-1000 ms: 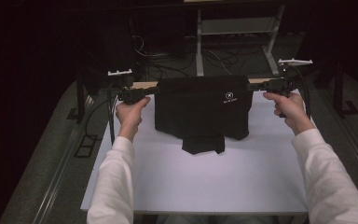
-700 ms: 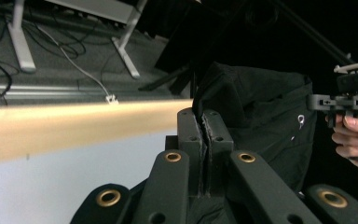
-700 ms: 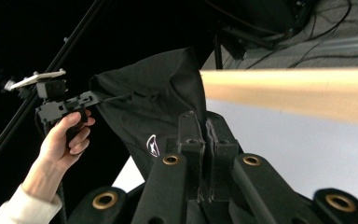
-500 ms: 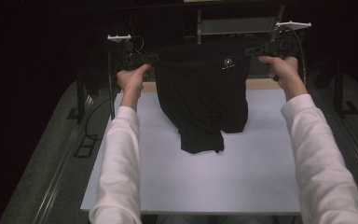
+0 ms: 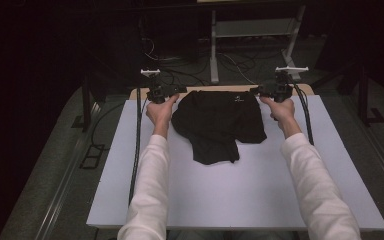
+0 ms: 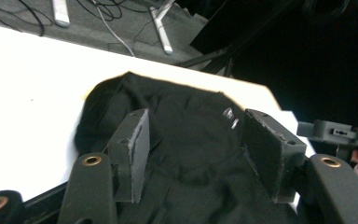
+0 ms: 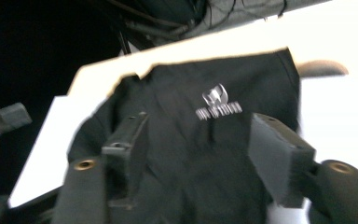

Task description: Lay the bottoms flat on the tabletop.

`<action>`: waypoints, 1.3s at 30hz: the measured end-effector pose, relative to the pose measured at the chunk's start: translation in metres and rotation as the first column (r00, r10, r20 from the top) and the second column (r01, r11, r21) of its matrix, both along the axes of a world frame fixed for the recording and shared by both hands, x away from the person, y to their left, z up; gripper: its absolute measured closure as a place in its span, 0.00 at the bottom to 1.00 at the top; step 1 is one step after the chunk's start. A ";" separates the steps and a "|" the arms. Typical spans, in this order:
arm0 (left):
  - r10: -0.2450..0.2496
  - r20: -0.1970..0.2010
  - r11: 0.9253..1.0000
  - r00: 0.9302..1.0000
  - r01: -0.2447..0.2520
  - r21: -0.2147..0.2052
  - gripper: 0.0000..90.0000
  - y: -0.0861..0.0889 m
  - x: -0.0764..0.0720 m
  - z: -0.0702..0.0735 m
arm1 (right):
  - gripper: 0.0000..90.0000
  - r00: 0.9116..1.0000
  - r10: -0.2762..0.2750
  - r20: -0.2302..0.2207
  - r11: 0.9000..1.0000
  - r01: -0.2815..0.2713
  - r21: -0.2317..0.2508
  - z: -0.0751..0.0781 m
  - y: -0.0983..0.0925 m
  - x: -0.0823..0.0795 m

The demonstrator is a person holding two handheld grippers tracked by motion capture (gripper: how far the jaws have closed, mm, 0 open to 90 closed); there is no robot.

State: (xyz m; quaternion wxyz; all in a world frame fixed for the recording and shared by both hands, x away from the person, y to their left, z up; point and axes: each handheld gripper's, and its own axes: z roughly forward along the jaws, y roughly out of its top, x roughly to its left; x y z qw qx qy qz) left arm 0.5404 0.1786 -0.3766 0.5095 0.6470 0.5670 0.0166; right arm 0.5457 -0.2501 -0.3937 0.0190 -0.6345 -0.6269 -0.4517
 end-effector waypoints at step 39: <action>-0.122 0.084 0.989 0.989 0.113 0.098 0.00 0.013 -0.094 -0.041 | 0.00 0.974 0.220 0.052 0.974 -0.216 -0.065 -0.039 -0.033 -0.079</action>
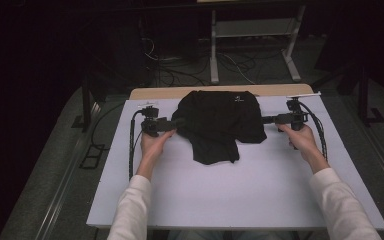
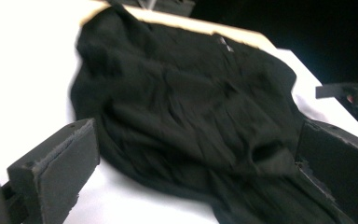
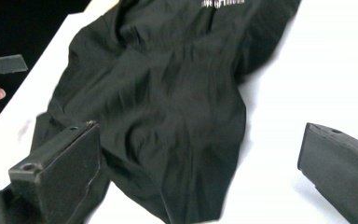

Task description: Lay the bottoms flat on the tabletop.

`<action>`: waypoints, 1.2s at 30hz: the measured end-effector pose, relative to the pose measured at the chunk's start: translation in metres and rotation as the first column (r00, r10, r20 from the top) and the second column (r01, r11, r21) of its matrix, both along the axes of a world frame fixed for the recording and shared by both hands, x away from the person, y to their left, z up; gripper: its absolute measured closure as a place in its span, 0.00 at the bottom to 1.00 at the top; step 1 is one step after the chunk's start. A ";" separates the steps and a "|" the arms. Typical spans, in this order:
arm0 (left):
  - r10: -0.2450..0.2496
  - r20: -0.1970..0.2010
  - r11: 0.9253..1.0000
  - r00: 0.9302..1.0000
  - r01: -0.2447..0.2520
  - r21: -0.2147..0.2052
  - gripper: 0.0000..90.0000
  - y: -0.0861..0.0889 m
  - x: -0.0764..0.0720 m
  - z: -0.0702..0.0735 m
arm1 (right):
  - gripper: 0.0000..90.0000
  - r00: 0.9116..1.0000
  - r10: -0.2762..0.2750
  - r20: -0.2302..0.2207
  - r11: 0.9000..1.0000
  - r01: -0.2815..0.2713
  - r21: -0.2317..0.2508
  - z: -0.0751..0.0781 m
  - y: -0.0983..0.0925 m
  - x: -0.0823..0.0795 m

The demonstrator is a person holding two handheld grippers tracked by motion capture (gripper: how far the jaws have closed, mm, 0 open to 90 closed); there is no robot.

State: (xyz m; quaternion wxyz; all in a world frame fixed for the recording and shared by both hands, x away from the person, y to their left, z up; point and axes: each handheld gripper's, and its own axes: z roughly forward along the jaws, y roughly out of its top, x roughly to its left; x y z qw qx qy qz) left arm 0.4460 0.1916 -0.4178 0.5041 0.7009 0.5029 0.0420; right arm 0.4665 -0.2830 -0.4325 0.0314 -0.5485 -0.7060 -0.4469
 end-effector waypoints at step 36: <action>-0.259 -0.208 0.930 0.943 0.301 0.211 0.99 -0.020 -0.042 0.007 | 0.94 0.994 0.101 -0.029 0.983 -0.095 0.156 0.034 -0.024 -0.032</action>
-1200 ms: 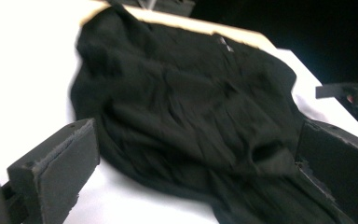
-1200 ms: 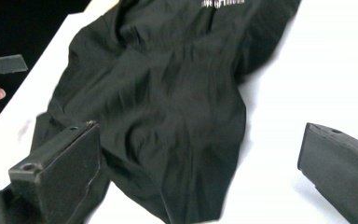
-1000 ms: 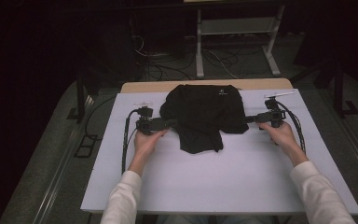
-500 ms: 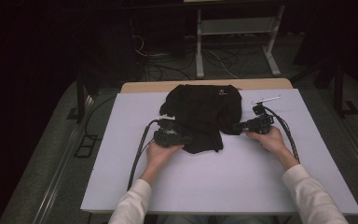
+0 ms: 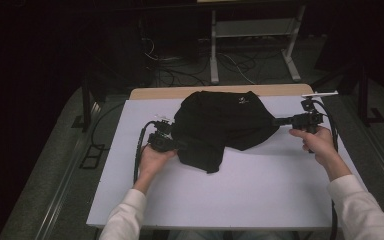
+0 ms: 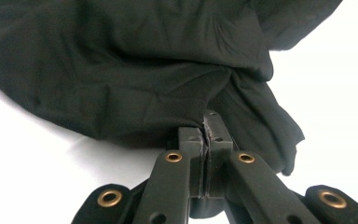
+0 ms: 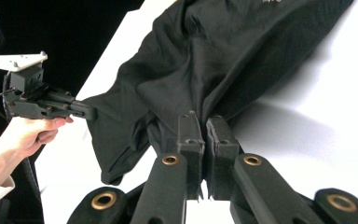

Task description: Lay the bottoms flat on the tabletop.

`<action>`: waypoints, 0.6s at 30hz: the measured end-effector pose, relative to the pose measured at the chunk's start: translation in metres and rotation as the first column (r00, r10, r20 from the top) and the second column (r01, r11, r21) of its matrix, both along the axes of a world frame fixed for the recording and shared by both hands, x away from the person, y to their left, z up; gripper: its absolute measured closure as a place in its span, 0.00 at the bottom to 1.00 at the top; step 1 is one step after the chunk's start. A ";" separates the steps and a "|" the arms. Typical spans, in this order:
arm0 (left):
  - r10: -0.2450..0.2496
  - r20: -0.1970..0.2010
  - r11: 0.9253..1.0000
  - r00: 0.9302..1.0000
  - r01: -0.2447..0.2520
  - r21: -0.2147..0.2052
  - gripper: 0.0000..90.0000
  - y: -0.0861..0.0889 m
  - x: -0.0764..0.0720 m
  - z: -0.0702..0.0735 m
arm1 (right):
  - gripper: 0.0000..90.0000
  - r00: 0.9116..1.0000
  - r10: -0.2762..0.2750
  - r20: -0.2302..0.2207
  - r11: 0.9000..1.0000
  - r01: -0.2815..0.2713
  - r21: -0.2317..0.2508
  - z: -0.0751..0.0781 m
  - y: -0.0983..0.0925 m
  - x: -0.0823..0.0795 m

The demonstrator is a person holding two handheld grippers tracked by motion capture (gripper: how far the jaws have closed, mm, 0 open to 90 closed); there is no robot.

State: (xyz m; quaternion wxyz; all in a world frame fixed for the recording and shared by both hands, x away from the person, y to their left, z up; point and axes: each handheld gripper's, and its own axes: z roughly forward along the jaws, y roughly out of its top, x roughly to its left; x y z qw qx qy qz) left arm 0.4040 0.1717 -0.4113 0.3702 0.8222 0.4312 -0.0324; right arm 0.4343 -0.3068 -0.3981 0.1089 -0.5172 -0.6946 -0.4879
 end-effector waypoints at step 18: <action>0.208 0.097 0.953 0.973 -0.224 0.206 0.98 0.037 0.023 -0.015 | 0.94 0.987 -0.153 0.048 0.988 0.151 0.040 -0.005 0.017 0.051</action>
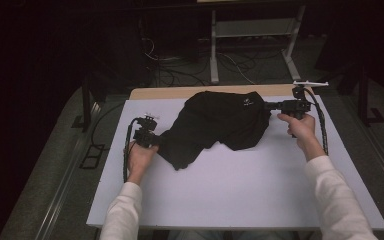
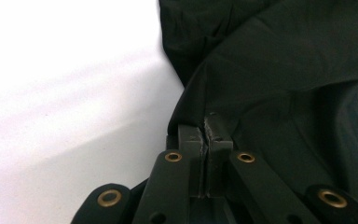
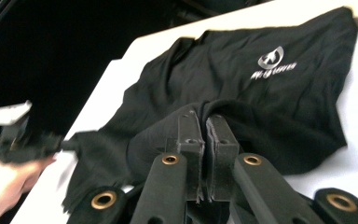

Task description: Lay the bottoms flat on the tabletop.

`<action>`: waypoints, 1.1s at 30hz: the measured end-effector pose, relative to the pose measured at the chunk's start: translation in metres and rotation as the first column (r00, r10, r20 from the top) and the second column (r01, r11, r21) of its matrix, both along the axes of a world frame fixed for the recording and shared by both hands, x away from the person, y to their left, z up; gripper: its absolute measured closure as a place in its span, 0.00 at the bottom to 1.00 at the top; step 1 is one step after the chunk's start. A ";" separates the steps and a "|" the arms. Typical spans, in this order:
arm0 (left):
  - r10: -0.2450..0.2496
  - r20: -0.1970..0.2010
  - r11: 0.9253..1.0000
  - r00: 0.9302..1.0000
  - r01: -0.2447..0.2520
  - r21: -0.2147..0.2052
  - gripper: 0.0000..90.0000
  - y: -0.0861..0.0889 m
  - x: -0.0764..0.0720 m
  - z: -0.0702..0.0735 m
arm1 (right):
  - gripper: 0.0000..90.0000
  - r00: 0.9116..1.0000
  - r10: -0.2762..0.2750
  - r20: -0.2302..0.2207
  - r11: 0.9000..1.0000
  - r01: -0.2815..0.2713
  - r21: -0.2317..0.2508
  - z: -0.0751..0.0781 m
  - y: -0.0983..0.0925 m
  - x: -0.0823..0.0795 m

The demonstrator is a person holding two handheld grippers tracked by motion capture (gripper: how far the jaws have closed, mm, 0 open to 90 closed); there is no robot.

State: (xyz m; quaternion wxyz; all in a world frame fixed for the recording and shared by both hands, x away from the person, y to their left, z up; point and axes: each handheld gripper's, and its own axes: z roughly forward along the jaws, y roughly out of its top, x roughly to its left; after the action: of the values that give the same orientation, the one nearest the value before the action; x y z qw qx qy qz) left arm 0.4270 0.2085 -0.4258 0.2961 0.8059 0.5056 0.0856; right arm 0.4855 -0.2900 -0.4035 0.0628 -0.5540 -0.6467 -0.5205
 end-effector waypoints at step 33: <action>-0.278 0.205 0.928 0.939 0.317 -0.194 0.43 -0.111 -0.012 0.029 | 0.40 0.998 0.029 -0.051 0.990 -0.036 -0.137 -0.037 0.014 -0.063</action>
State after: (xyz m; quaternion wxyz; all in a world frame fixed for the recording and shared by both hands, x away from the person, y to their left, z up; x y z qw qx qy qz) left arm 0.4147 0.0973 -0.3973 0.4377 0.8241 0.3557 0.0519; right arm 0.4226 -0.2755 -0.4407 0.0487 -0.5592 -0.6882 -0.4598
